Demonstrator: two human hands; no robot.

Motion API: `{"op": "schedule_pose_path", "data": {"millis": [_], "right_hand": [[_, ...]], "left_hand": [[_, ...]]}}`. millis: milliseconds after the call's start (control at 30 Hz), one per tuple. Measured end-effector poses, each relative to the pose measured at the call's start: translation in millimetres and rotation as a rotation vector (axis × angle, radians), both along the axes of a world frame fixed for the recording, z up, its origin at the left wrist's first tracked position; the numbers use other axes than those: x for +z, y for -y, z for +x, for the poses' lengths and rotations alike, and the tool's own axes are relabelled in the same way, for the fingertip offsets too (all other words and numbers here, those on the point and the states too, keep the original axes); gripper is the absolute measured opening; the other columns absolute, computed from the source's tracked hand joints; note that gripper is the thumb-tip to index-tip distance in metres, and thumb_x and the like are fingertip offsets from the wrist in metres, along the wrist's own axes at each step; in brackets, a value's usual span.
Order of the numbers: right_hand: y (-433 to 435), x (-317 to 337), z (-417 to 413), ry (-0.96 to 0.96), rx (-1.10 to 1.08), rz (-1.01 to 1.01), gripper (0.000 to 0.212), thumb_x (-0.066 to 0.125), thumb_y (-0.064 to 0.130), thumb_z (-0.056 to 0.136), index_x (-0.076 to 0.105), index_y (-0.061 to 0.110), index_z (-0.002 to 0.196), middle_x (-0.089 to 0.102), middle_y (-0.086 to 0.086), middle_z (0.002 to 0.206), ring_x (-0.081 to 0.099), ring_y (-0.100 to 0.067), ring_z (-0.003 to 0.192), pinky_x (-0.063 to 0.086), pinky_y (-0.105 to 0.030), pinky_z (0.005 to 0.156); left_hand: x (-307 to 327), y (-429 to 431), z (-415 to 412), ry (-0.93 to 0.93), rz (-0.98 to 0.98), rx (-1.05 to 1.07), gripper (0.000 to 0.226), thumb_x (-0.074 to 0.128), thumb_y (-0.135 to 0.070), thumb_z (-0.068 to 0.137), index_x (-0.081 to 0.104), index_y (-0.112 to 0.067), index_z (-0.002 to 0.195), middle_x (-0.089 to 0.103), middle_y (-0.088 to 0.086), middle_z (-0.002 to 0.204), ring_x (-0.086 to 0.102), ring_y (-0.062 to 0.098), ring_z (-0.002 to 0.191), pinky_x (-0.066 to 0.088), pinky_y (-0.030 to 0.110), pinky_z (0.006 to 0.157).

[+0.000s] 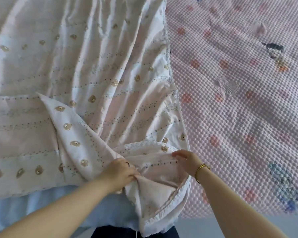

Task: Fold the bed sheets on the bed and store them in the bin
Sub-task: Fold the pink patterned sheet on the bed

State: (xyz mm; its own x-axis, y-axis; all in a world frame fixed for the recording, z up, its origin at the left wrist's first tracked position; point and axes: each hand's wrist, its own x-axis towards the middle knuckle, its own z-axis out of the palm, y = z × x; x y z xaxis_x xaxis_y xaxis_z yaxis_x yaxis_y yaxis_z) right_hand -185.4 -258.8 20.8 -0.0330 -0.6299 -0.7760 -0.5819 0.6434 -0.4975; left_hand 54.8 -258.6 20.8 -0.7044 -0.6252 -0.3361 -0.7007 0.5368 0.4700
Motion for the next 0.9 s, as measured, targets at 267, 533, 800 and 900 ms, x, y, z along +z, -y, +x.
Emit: {"op": "schedule_pose_path", "data": {"millis": [267,533,800,900], "right_hand": [[7,5,-17,0.219,-0.394,0.046,0.036,0.036,0.037,0.096,0.054,0.014,0.117,0.053,0.001,0.105,0.047,-0.015,0.100,0.033,-0.027,0.090],[15,-21,-2,-0.066,0.055,-0.002,0.034,0.064,0.021,0.084,0.053,0.015,0.116,0.055,0.008,0.090,0.050,-0.003,0.073,0.043,-0.013,0.065],[26,-1,8,-0.025,-0.281,-0.132,0.029,0.050,0.011,0.092,0.047,0.017,0.063,0.047,0.003,0.060,0.039,-0.009,0.054,0.031,-0.014,0.048],[27,7,7,-0.046,-0.308,-0.129,0.032,0.047,0.016,0.094,0.046,0.016,0.063,0.045,0.003,0.058,0.038,-0.008,0.053,0.029,-0.017,0.049]], "left_hand": [[11,131,-3,-0.199,0.144,0.969,0.028,0.045,-0.012,0.096,0.057,-0.007,0.120,0.059,0.011,0.120,0.054,0.025,0.109,0.038,0.025,0.084],[10,87,11,0.096,0.149,0.121,0.090,0.043,-0.062,0.066,0.016,-0.030,0.146,0.002,-0.009,0.154,0.012,0.016,0.142,0.005,0.023,0.112],[-11,69,2,0.159,-0.145,-0.145,0.049,0.039,-0.055,0.068,0.071,-0.030,0.097,0.064,0.001,0.119,0.058,0.020,0.115,0.011,0.037,0.109],[-9,78,-4,-0.082,-0.143,0.056,0.030,0.041,-0.031,0.073,0.071,-0.029,0.068,0.068,-0.013,0.070,0.065,0.005,0.078,0.044,0.042,0.095]]}}
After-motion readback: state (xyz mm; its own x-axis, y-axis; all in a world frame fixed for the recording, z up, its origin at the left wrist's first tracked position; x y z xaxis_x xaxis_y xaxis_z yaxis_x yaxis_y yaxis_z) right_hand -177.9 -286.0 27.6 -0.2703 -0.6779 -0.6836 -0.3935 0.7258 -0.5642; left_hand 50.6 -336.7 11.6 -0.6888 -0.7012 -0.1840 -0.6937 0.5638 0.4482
